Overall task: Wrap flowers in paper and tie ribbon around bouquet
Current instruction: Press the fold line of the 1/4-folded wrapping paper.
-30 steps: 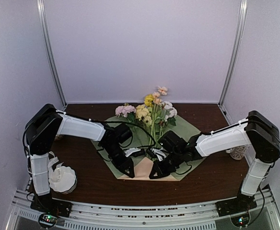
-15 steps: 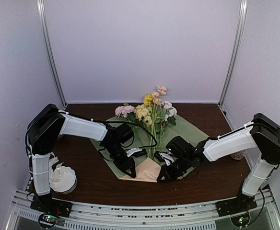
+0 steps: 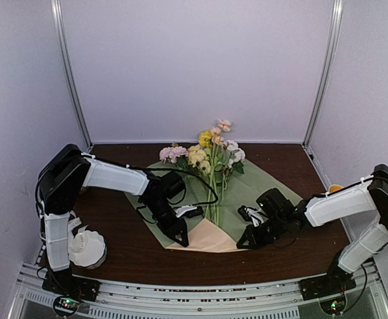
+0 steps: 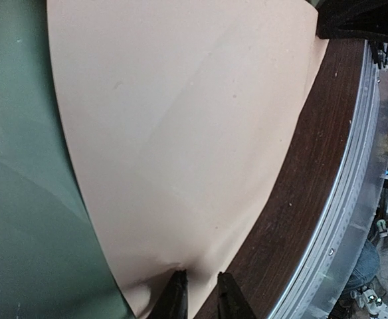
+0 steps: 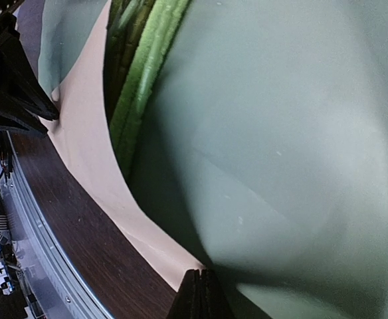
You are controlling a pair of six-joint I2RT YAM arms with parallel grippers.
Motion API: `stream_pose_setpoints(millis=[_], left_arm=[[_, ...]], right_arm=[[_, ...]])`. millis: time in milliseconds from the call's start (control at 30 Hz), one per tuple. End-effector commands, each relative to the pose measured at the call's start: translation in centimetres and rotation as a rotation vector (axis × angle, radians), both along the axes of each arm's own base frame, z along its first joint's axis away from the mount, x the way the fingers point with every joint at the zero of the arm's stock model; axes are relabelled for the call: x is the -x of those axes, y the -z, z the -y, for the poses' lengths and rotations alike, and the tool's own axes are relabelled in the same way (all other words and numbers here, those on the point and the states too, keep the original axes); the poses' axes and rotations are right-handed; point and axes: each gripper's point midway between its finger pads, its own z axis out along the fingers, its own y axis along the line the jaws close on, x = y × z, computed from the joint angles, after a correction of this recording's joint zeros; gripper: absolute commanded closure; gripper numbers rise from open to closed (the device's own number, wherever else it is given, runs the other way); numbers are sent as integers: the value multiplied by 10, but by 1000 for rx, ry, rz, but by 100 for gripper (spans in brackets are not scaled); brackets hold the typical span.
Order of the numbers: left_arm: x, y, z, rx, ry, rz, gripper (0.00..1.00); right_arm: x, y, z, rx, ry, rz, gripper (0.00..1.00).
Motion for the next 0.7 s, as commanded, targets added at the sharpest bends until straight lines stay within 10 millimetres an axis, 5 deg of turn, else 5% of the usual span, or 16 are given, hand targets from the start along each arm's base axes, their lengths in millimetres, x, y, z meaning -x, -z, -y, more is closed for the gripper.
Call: stream_pose_setpoints(millis=[0,100,200,400,533,667], left_arm=[[4,14,-7,-53,14,-7,80],[4,14,-7,-49,13,-8,80],[4,14,-7,-48,13,-10,80],[4,14,-7,-43,9,-9,80],[4,14,-7,-29,-9,-11,80],[6,14,-6,-18,-19,-16,80]], right_arm=[[28,39,67,229,56,-85,97],[25,30,84,251,77,-69,97],[6,-3,77,218,98,4,96],[-16,-77,-19,-38,48,84,100],[-12,-79,-71,-124,19,35,100],[-3,-50,-86,-55,-22,-26,100]])
